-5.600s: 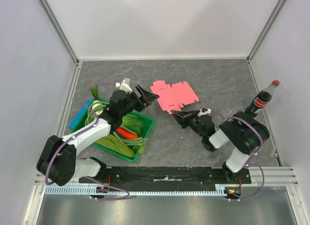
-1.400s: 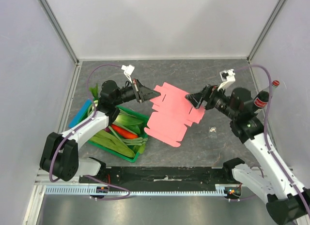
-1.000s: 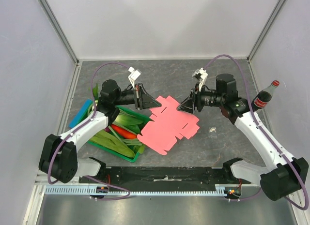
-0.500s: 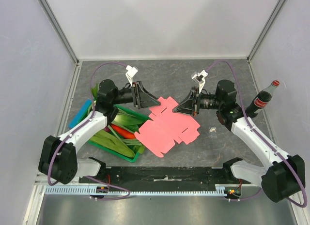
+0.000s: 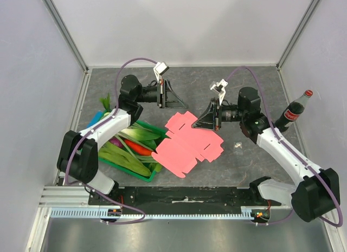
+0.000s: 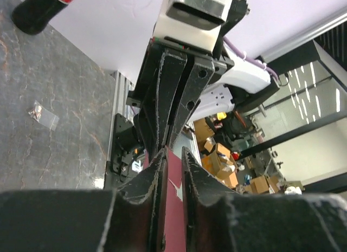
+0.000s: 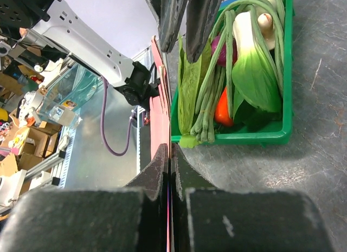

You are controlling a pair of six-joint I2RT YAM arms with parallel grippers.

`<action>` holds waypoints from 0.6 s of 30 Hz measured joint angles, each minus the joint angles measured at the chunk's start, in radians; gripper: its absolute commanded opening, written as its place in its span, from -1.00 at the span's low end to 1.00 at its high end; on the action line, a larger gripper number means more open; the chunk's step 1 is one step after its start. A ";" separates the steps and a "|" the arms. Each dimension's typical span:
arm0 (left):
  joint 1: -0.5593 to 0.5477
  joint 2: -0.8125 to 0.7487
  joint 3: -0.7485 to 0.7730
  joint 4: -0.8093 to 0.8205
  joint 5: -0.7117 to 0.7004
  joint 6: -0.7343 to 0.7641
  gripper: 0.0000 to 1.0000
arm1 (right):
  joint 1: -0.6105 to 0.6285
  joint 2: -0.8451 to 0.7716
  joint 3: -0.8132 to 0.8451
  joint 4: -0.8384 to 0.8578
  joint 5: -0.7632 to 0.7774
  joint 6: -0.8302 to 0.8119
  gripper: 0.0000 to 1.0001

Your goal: Fold the paper box

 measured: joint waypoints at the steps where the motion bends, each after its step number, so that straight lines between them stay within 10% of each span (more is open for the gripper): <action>1: -0.004 0.000 0.002 0.001 0.020 0.007 -0.70 | 0.001 0.000 0.001 -0.001 -0.002 -0.002 -1.00; 18: -0.025 0.002 0.022 -0.137 0.116 0.155 -0.75 | 0.024 0.008 0.031 -0.005 -0.009 -0.014 -1.00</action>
